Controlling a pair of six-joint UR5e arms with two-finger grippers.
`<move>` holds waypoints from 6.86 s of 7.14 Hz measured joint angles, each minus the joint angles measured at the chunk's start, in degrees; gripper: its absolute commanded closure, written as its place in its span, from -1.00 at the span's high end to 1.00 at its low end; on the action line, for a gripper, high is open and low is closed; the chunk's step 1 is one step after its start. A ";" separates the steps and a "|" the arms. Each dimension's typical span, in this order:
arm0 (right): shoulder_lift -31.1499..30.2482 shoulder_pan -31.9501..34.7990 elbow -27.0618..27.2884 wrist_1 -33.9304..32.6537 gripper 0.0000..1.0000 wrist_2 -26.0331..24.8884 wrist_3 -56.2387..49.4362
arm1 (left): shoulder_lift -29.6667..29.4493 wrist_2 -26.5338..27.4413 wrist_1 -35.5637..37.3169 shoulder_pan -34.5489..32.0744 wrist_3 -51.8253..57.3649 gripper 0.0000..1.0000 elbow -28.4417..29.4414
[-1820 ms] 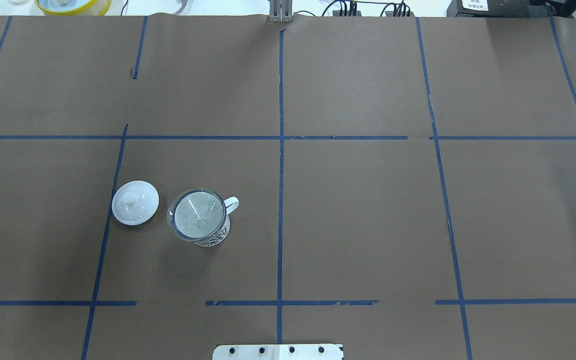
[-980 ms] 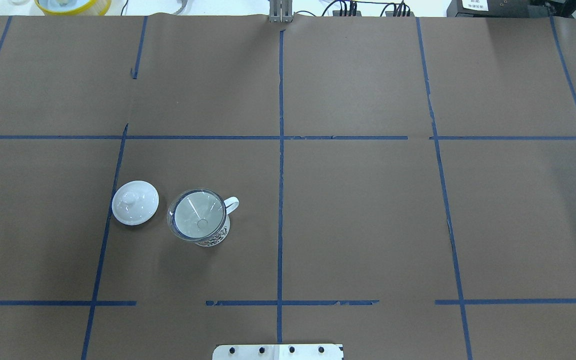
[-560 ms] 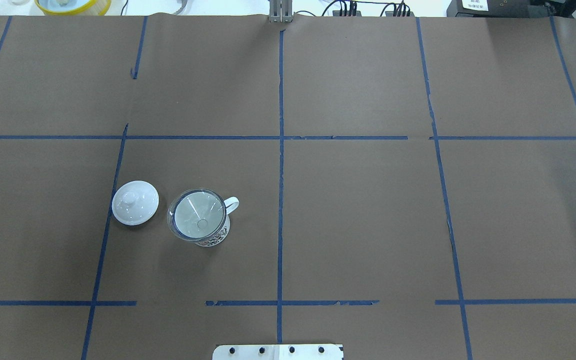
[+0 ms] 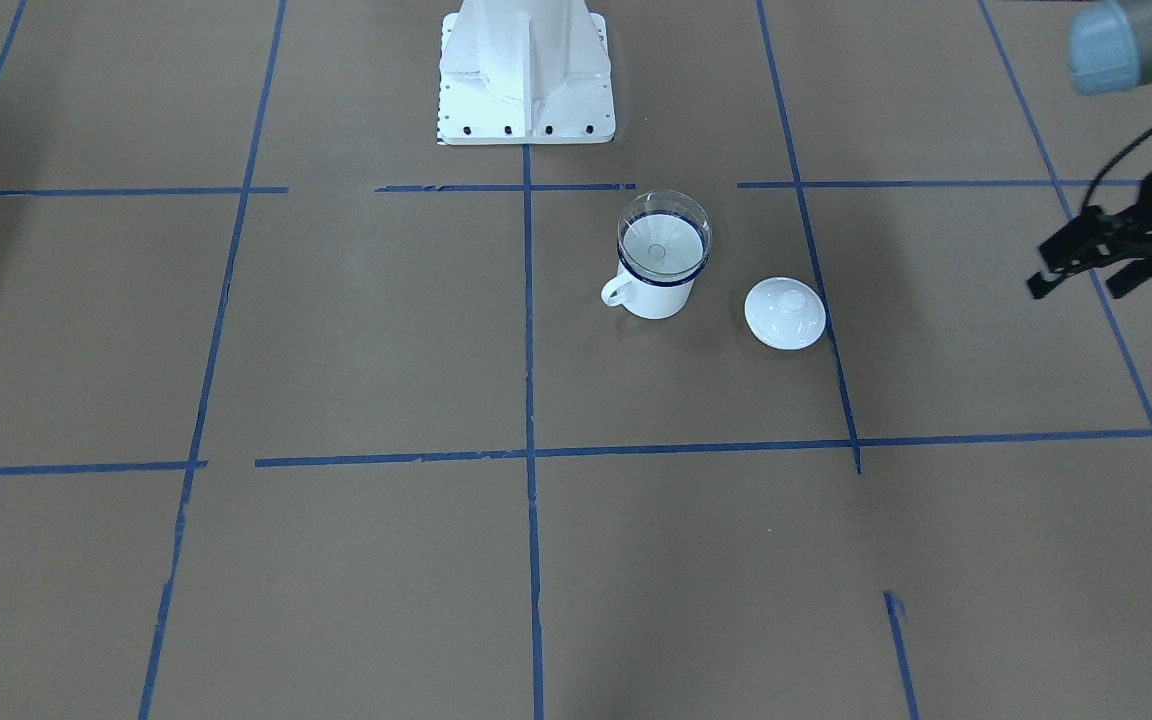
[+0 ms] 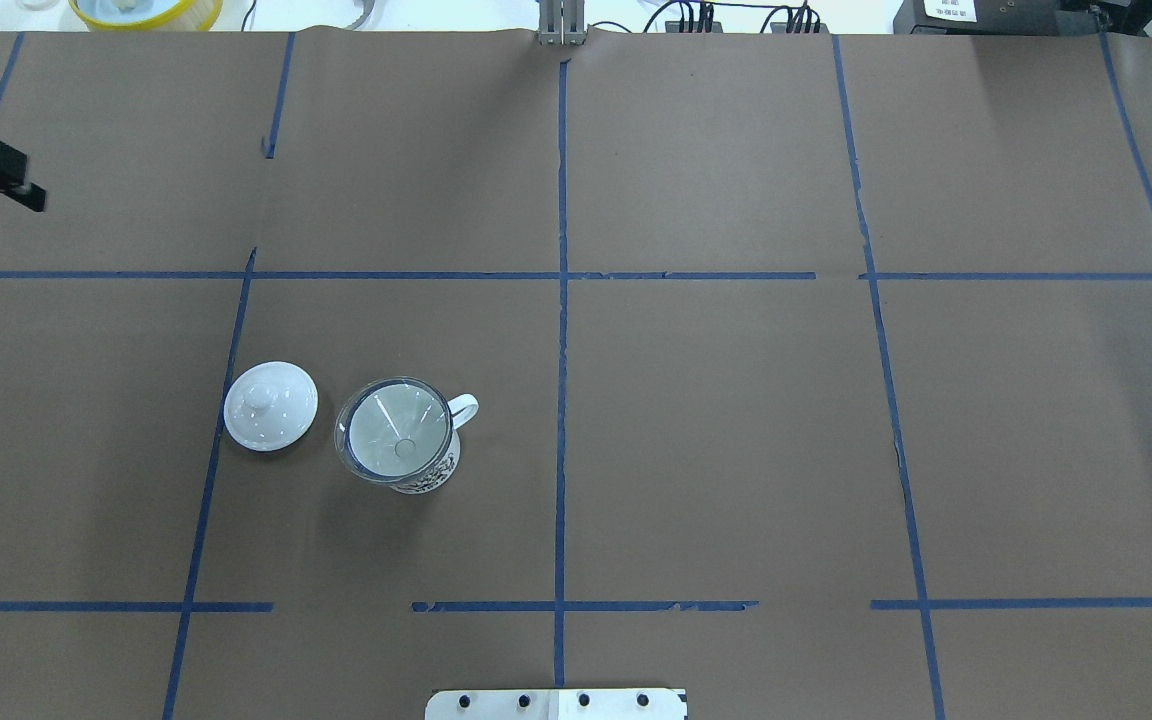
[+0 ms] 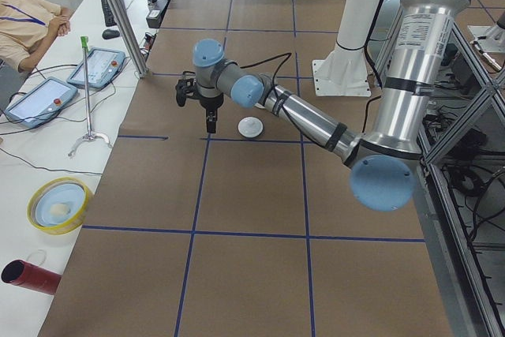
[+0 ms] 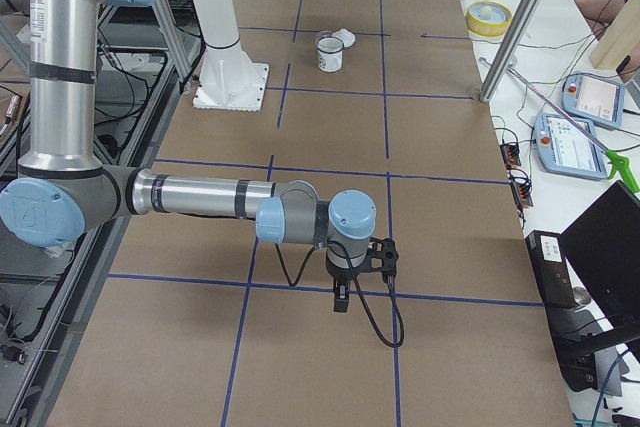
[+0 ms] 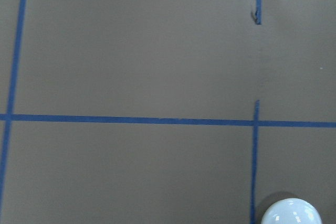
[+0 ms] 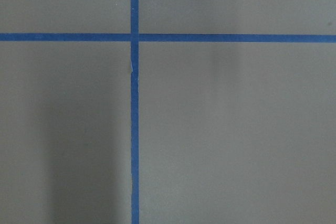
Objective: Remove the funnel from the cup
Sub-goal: 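Move the left gripper over the clear funnel sitting in the mug, then lower the left gripper and close it on the funnel rim, then lift the funnel up out of the mug with the left gripper, then carry the funnel farther from the robot and set it on the table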
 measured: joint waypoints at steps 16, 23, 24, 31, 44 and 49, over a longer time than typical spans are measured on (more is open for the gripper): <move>0.00 0.00 0.00 0.00 1.00 0.00 0.00 | -27.16 20.19 15.74 34.32 -28.38 -0.94 8.62; 0.00 0.00 0.00 0.00 1.00 0.00 0.00 | -29.92 20.04 26.05 34.69 -28.53 -1.00 4.44; 0.00 0.00 0.00 0.00 1.00 0.00 0.00 | -30.74 20.06 28.22 34.60 -28.55 -1.00 3.15; 0.00 0.00 0.00 0.00 1.00 0.00 0.00 | -31.72 23.30 14.27 20.77 -39.00 -1.00 5.54; 0.00 0.00 0.00 0.00 1.00 0.00 0.00 | -25.88 47.81 -52.99 21.51 -64.62 0.36 41.82; 0.00 0.00 0.00 0.00 1.00 0.00 0.00 | -23.34 40.77 -41.58 21.43 -59.28 0.82 32.74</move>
